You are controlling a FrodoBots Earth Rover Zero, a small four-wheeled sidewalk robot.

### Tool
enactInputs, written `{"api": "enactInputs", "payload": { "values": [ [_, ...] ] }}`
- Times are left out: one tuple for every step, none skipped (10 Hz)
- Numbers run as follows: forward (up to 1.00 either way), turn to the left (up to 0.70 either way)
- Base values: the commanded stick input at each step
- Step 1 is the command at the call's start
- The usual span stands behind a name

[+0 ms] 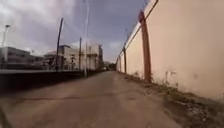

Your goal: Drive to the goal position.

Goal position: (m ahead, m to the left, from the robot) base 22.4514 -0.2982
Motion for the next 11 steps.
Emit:
{"api": "enactInputs", "payload": {
  "values": [
    [0.7,0.0],
    [0.7,0.0],
    [0.7,0.0],
    [0.7,0.0],
    [0.7,0.0],
    [0.7,0.0],
    [0.7,0.0],
    [0.7,0.0],
    [0.7,0.0],
    [0.7,0.0],
    [0.7,0.0]
  ]
}}
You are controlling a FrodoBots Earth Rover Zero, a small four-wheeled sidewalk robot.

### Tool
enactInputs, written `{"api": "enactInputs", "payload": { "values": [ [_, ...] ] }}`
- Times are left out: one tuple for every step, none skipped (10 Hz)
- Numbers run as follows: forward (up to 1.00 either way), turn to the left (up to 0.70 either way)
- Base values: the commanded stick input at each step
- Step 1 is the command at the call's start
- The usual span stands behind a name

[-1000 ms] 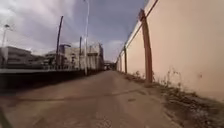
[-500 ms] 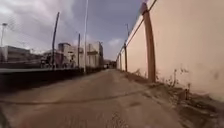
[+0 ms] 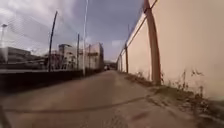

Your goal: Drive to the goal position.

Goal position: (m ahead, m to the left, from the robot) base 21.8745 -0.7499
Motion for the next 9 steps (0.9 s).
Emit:
{"api": "enactInputs", "payload": {
  "values": [
    [0.7,0.0],
    [0.7,0.0],
    [0.7,0.0],
    [0.7,0.0],
    [0.7,0.0],
    [0.7,0.0],
    [0.7,0.0],
    [0.7,0.0],
    [0.7,0.0]
  ]
}}
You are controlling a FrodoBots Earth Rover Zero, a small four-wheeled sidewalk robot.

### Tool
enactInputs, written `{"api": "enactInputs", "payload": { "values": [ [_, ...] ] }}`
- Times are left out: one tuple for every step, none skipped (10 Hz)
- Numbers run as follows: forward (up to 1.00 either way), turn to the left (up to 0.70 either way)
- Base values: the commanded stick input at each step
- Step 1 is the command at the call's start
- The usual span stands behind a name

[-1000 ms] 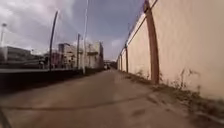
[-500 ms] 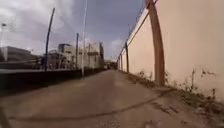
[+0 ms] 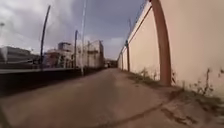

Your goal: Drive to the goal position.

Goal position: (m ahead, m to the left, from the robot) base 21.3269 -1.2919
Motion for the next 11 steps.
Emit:
{"api": "enactInputs", "payload": {
  "values": [
    [0.7,0.0],
    [0.7,0.0],
    [0.7,0.0],
    [0.7,0.0],
    [0.7,0.0],
    [0.7,0.0],
    [0.7,0.0],
    [0.7,0.0],
    [0.7,0.0],
    [0.7,0.0],
    [0.7,0.0]
  ]
}}
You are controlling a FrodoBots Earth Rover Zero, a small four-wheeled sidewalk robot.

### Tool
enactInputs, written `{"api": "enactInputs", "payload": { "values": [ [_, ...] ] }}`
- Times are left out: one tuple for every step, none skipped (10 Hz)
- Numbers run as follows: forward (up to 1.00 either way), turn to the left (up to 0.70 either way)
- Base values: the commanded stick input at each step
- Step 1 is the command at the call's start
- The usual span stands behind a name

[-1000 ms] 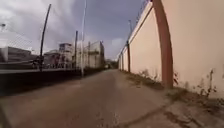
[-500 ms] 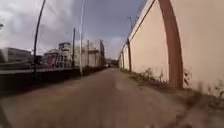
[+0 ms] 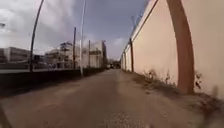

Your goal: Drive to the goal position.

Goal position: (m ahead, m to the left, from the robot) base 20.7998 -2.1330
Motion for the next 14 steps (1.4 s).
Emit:
{"api": "enactInputs", "payload": {
  "values": [
    [0.7,0.0],
    [0.7,0.0],
    [0.7,0.0],
    [0.7,0.0],
    [0.7,0.0],
    [0.7,0.0],
    [0.7,0.0],
    [0.7,0.0],
    [0.7,0.0],
    [0.7,0.0],
    [0.7,0.0],
    [0.7,0.0],
    [0.7,0.0],
    [0.7,0.0]
  ]
}}
